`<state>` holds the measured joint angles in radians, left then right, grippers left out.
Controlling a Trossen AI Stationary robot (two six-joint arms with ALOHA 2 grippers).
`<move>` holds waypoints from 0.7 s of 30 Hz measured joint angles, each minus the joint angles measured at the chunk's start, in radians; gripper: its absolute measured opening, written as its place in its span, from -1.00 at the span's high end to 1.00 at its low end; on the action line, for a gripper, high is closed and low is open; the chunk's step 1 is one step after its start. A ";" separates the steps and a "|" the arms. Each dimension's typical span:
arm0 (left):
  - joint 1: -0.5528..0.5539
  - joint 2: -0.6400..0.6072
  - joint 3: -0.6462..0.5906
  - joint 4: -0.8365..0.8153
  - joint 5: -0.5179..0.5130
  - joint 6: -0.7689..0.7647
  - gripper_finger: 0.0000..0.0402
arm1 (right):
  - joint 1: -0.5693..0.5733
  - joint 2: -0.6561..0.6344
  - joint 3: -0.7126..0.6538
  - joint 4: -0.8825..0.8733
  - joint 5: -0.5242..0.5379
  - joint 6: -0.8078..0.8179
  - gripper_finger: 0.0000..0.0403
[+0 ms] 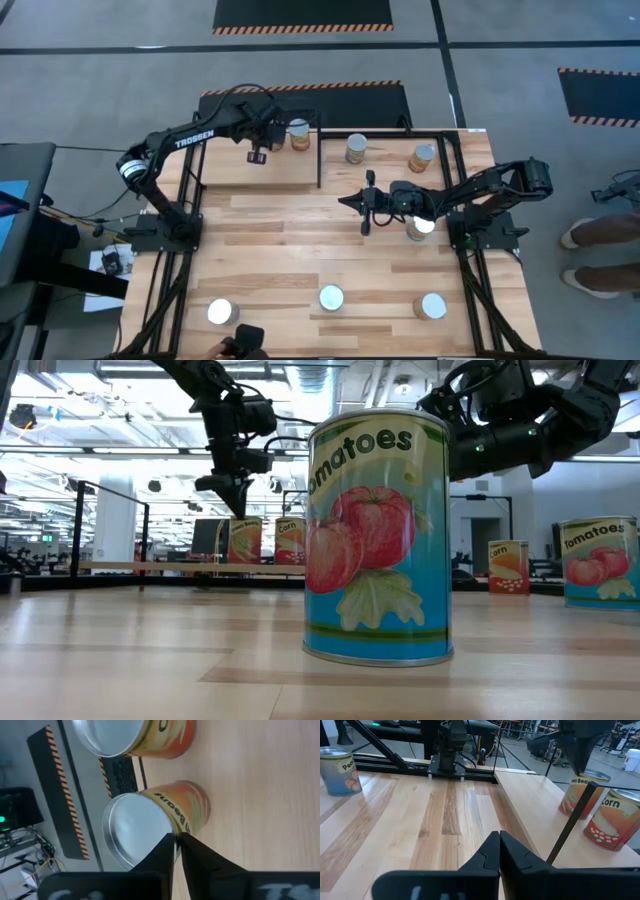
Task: Pick and place cans onto a shelf
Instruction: Put the left canned green beans on the shelf, then put the right canned tomatoes on the shelf
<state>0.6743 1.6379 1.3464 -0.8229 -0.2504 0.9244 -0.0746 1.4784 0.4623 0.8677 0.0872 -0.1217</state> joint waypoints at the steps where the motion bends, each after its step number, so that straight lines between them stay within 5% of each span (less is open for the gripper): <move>1: 0.000 0.000 0.000 0.006 0.000 -0.002 0.83 | 0.000 0.000 0.000 0.000 0.000 0.000 0.92; 12: -0.002 -0.023 -0.001 0.021 0.011 -0.004 0.69 | 0.000 0.000 0.000 -0.001 0.000 0.000 0.91; 21: -0.004 -0.147 -0.015 0.029 0.119 -0.116 0.70 | 0.000 0.000 0.000 -0.009 0.000 -0.006 0.92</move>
<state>0.6702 1.4905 1.3311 -0.7937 -0.1311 0.8080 -0.0741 1.4784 0.4622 0.8585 0.0875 -0.1274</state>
